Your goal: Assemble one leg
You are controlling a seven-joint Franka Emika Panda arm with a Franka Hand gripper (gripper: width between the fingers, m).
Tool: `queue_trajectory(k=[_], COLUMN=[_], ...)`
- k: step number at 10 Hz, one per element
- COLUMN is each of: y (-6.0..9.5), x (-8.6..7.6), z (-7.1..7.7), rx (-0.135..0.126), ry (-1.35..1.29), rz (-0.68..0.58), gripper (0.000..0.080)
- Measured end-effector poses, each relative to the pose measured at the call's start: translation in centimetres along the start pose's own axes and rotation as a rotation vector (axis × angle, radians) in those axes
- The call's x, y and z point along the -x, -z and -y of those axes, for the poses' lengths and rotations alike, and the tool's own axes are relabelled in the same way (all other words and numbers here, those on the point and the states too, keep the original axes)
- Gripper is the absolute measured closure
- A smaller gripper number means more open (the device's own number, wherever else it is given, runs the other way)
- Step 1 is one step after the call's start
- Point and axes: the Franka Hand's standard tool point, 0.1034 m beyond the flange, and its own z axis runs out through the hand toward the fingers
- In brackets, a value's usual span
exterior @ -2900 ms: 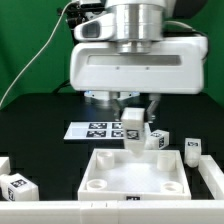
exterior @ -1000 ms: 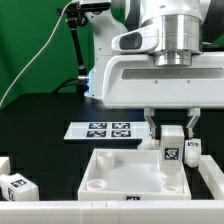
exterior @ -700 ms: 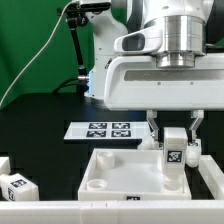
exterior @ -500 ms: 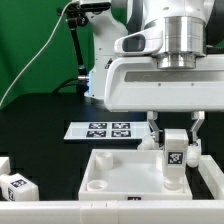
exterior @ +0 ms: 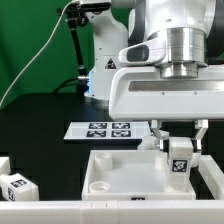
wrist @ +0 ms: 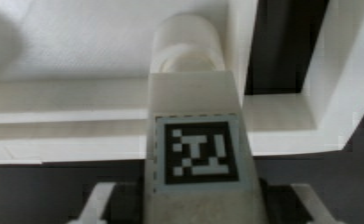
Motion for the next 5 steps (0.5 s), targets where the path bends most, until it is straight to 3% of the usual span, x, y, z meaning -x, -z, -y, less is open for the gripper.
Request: queue_trajectory(k=[3,4,5], y=[0.00,0.00,0.35], x=[-0.02,-0.02,-0.28], z=[-0.02,-0.03,-0.22], rx=[0.000,0.000,0.001], ry=[0.001,0.003,0.013], rz=[0.000,0.000,0.004], gripper=[0.0506,0.0297,0.0297])
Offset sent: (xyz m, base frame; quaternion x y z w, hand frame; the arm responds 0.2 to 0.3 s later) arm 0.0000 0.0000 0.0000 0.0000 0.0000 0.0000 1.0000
